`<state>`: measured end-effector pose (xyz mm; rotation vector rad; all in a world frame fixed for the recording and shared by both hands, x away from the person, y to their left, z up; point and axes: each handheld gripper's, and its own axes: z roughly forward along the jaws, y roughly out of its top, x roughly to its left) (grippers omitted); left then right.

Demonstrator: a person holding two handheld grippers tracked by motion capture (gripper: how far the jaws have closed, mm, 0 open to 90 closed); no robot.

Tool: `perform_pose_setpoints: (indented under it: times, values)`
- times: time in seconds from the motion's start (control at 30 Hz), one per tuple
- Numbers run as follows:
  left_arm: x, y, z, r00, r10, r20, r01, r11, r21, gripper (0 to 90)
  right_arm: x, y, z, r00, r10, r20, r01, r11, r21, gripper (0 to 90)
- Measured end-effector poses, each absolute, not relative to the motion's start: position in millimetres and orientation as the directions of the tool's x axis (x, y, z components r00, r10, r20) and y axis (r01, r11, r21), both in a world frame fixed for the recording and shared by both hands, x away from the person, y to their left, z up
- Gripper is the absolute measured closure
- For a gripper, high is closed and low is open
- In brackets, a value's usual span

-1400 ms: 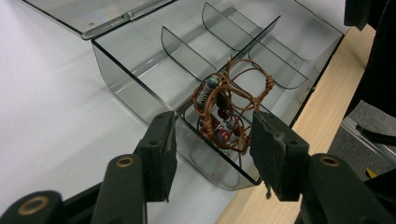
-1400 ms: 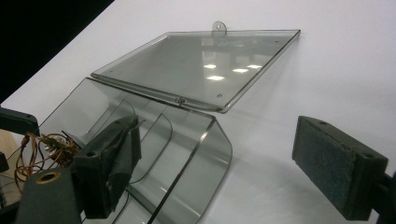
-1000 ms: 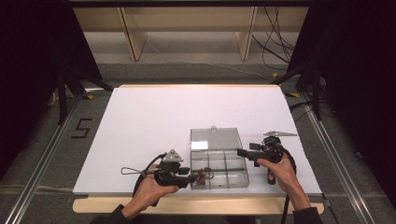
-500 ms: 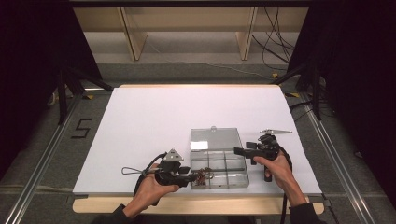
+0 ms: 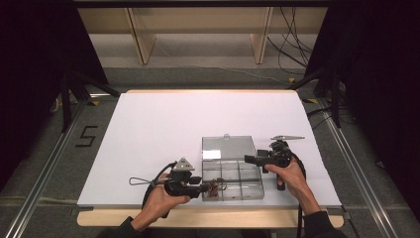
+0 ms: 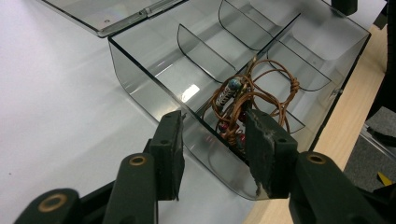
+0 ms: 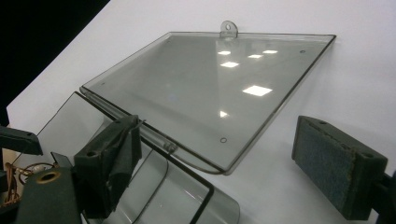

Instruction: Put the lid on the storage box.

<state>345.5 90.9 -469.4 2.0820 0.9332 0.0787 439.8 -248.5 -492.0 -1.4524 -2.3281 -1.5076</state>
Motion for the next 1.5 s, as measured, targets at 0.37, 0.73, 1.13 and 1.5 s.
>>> perform_pose_setpoints:
  times: [0.37, 0.73, 1.13, 1.5]
  values:
    - [346, 91, -470, 0.721, 0.643, -0.258, 0.590, -0.374, 0.716, 57.1, 440, -241, -491, -0.544, 0.675, 0.498, 0.733, 0.093, 0.674, 17.3]
    - [346, 90, -470, 0.723, 0.643, -0.253, 0.584, -0.374, 0.720, 57.2, 442, -237, -492, -0.558, 0.656, 0.509, 0.732, 0.099, 0.675, 17.9]
    - [346, 90, -469, 0.728, 0.640, -0.245, 0.579, -0.384, 0.719, 57.1, 446, -241, -493, -0.585, 0.665, 0.464, 0.684, 0.097, 0.723, 24.5]
    - [346, 91, -469, 0.737, 0.635, -0.232, 0.571, -0.400, 0.717, 57.1, 446, -246, -490, -0.598, 0.663, 0.451, 0.650, 0.071, 0.757, 41.9]
